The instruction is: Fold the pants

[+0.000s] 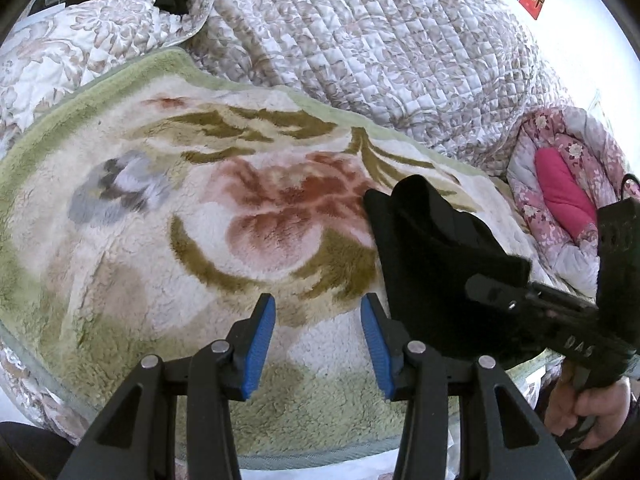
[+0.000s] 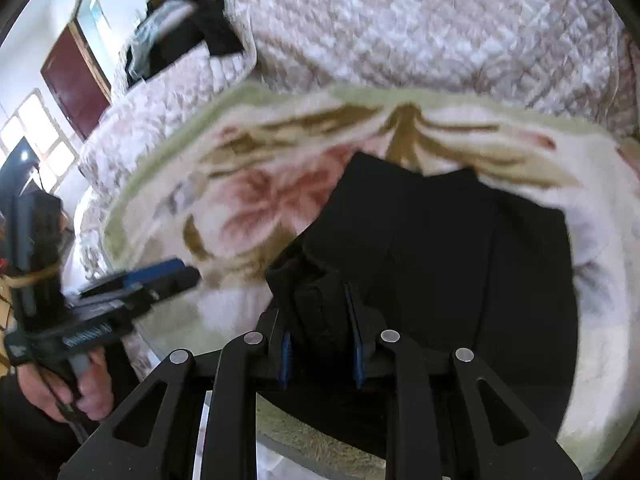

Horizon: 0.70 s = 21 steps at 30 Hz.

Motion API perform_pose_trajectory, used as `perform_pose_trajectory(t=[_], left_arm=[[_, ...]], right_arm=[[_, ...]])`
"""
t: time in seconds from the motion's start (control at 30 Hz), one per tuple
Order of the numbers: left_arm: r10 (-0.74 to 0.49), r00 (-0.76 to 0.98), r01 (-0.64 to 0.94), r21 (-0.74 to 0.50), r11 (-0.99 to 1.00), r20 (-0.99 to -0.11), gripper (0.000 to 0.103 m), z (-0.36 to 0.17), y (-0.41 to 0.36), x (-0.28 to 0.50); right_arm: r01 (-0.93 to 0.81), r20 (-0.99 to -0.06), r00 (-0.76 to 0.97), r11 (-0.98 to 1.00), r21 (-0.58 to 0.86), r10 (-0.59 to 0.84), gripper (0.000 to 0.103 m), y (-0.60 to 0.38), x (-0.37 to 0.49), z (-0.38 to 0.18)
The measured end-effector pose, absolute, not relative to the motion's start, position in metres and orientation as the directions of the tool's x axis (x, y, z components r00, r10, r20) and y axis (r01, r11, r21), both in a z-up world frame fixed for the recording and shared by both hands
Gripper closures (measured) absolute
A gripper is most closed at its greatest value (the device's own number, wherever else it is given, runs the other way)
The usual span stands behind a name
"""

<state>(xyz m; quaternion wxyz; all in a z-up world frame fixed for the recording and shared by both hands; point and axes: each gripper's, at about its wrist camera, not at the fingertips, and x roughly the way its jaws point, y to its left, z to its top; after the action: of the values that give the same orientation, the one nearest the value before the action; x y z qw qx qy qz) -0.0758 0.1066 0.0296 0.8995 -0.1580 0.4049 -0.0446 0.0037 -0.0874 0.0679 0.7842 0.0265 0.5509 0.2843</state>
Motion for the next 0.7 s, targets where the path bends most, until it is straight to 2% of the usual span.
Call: perform_pose_trajectory(t=[0.23, 0.27, 0.33, 0.4, 0.43, 0.53, 0.63, 0.7], left_arm=[[-0.197, 0.672, -0.051, -0.310, 0.949, -0.714, 0.056, 0.032, 0.107, -0.079], [-0.195, 0.672, -0.053, -0.309, 0.950, -0.715, 0.056, 0.032, 0.107, -0.078], [-0.193, 0.668, -0.054, -0.305, 0.951, -0.719, 0.056, 0.032, 0.106, -0.076], [-0.189, 0.666, -0.052, -0.298, 0.953, -0.721, 0.056, 0.032, 0.105, -0.075], [-0.186, 0.668, -0.051, -0.293, 0.955, -0.721, 0.056, 0.033, 0.105, -0.075], [-0.180, 0.667, -0.051, -0.285, 0.957, -0.723, 0.056, 0.035, 0.105, -0.074], [-0.182, 0.670, -0.044, -0.284, 0.958, -0.720, 0.056, 0.037, 0.103, -0.072], [-0.196, 0.674, -0.026, -0.288, 0.957, -0.712, 0.056, 0.041, 0.099, -0.068]], right_arm=[[-0.463, -0.834, 0.266, 0.823, 0.330, 0.484, 0.080, -0.078, -0.006, 0.074], [-0.472, -0.844, 0.250, 0.820, 0.323, 0.476, 0.077, -0.076, -0.006, 0.067], [-0.465, -0.837, 0.224, 0.809, 0.359, 0.500, 0.070, -0.077, -0.007, 0.057], [-0.482, -0.816, 0.232, 0.791, 0.376, 0.530, 0.044, -0.079, -0.013, 0.064], [-0.488, -0.809, 0.211, 0.777, 0.398, 0.548, 0.041, -0.079, -0.016, 0.066], [-0.490, -0.769, 0.195, 0.739, 0.462, 0.609, 0.041, -0.087, -0.023, 0.083], [-0.502, -0.732, 0.277, 0.743, 0.443, 0.623, 0.041, -0.106, -0.031, 0.106], [-0.463, -0.744, 0.326, 0.785, 0.413, 0.583, 0.042, -0.124, -0.030, 0.106]])
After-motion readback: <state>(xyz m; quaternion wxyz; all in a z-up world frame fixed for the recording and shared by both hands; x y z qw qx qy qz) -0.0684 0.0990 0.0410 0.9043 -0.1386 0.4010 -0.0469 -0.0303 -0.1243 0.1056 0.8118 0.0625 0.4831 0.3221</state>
